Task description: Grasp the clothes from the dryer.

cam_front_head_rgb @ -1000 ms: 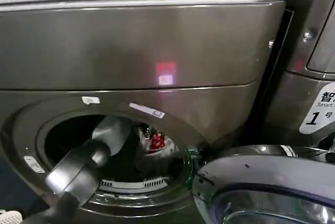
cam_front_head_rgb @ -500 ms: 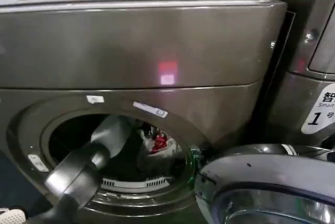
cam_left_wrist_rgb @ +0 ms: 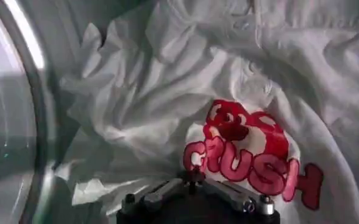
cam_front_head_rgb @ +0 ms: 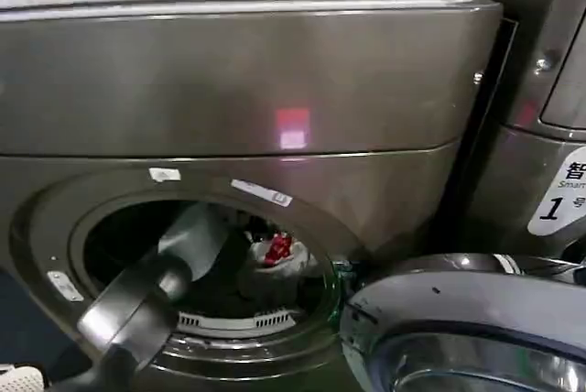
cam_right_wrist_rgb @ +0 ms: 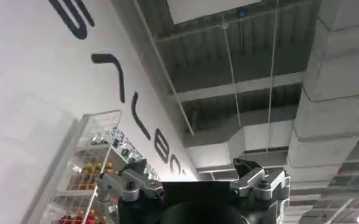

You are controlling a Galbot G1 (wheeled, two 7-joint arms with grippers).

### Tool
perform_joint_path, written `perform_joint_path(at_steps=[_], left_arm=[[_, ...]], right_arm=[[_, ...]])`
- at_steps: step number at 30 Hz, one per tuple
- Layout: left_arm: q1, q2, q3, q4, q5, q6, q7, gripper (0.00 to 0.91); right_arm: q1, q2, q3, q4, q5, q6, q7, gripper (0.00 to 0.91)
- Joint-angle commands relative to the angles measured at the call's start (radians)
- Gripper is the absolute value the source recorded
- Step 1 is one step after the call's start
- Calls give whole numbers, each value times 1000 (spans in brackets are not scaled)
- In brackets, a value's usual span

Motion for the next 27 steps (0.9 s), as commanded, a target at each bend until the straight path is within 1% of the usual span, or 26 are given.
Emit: perform_joint_path(at_steps=[1,5,8,10,12,13,15,19,22,25,27], left_arm=[[73,24,-233,-153,-201,-2,-330,0],[193,55,-285,-370,-307,54,-469,0],[275,63,-349,-516,-311,87,-552,0],[330,60,-398,-605,-329,106,-611,0],[403,39,-467,-707,-385,125,-698,0],[426,29,-478,-734,-396,126,-730,0],[477,-1,-523,-817,-405,101,-811,0],[559,-57,-583,-899,-374,28,-939,0],[603,-85,-617,-935,-340,-41,-986,0],[646,-104,-644,-989,-339,-76,-1018,0],[674,-115,-655,-1026,-346,-78,-1028,0]], right_arm=[[7,-1,-11,5,-1,-1,3,907],[8,0,-9,0,-1,0,4,907],[7,0,-5,-6,-1,1,5,907],[8,-2,-6,-8,-4,1,6,907],[11,-2,-10,-3,-7,-3,14,907],[12,-3,-13,1,-9,-6,19,907],[12,-4,-13,3,-15,-7,22,907],[8,-10,-4,-2,-19,-1,22,907],[6,-10,-4,-3,-18,16,25,907],[4,-10,-4,-2,-18,28,28,907],[4,-11,-3,-2,-19,31,27,907]])
